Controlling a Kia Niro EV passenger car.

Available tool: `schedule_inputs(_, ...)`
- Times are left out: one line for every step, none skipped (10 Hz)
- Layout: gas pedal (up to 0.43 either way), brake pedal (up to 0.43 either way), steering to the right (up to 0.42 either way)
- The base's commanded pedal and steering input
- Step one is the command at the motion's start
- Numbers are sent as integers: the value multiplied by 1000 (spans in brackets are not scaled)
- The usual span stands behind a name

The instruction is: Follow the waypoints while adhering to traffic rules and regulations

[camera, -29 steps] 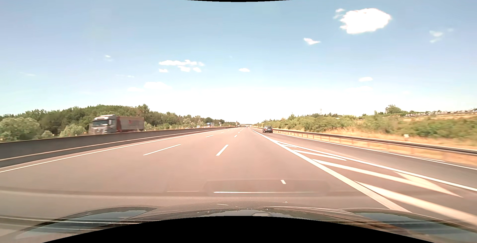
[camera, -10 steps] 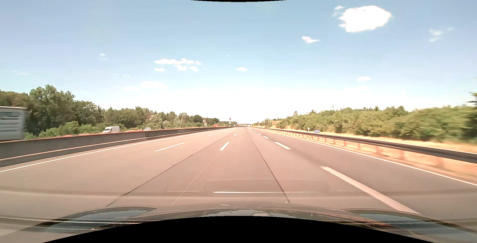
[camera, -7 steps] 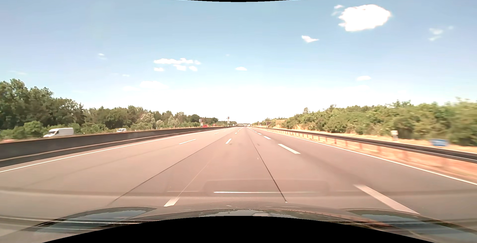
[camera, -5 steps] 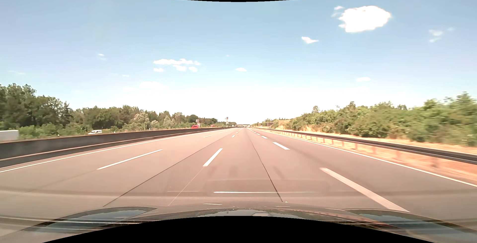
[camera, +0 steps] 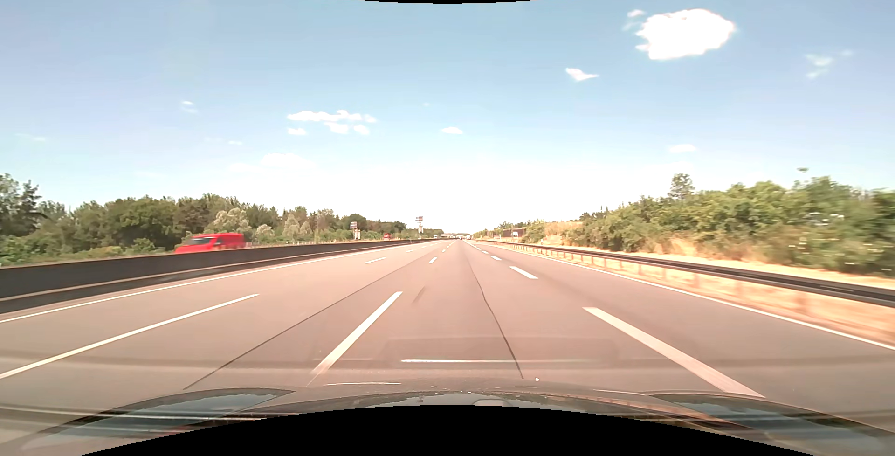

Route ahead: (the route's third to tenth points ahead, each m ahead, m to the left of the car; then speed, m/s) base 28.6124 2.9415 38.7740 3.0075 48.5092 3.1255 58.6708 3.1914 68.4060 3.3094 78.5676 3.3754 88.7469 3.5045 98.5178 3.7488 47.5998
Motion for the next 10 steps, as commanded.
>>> schedule_inputs(591,0,-1)
schedule_inputs(591,0,-1)
schedule_inputs(591,0,0)
schedule_inputs(591,0,0)
schedule_inputs(591,0,0)
schedule_inputs(591,0,-1)
schedule_inputs(591,0,0)
schedule_inputs(591,0,0)
schedule_inputs(591,0,0)
schedule_inputs(591,0,0)
